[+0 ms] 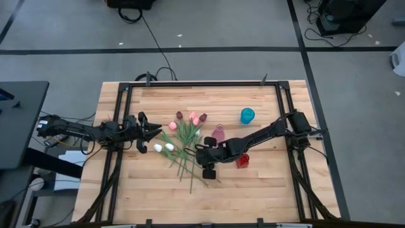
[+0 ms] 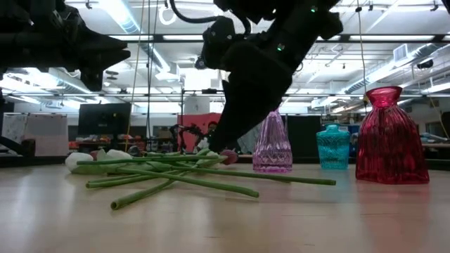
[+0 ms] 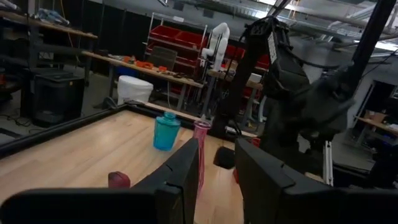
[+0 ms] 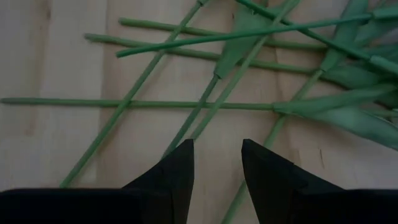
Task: Sort flowers into vase by color
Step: Put the pink flower into the purple vase
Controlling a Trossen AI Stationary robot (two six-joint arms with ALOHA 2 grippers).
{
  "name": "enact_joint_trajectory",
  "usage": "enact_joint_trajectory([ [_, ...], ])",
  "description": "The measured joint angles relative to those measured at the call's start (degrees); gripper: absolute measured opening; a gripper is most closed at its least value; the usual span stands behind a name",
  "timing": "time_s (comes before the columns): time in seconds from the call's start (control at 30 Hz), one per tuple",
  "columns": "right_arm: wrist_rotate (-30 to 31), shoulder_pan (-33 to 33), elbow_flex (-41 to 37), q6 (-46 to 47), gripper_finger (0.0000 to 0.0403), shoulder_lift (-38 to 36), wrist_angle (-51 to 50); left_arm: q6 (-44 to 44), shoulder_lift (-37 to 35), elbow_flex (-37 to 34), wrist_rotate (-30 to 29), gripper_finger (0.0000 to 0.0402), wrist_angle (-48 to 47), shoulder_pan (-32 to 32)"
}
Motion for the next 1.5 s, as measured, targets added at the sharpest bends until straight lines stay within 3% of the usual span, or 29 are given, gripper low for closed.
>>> enact_joint_trajectory([
  [0.1, -0.72, -0.39, 0.3, -0.32, 0.0146, -2.62, -2.14, -5.25, 3.2, -0.01, -2.39, 0.011, -2.02, -0.02],
  [0.2, 5.93, 0.7, -1.43, -1.85, 0.0144, -9.35, -1.96, -9.94, 9.41, 1.39, -8.57, 0.011, -5.23, 0.03],
  [0.33, 13.44, 2.02, -8.54, -2.91, 0.0137, -19.21, 1.99, -10.27, 19.12, 7.44, -5.71, 0.011, -4.69, -0.62],
  [0.53, 11.33, 1.03, -20.39, -1.24, 0.0134, -28.26, 11.9, -12.94, 35.38, 18.59, -2.1, 0.011, -15.04, -2.3],
  [0.87, 9.61, 0.55, -28.87, 0.45, 0.013, -30.92, 14.69, -19.69, 57.76, 34.81, -0.34, 0.011, -28.78, -2.13],
  [1.2, 9.59, 1.35, -33.1, 0.47, 0.013, -30.92, 18.38, -29.76, 69.08, 52.72, 0.7, 0.011, -54.23, -0.65],
  [1.5, 9.37, 1.92, -34.9, 0.09, 0.013, -30.28, 22.89, -37.48, 70.28, 53.62, 4.36, 0.011, -54.47, 0.45],
])
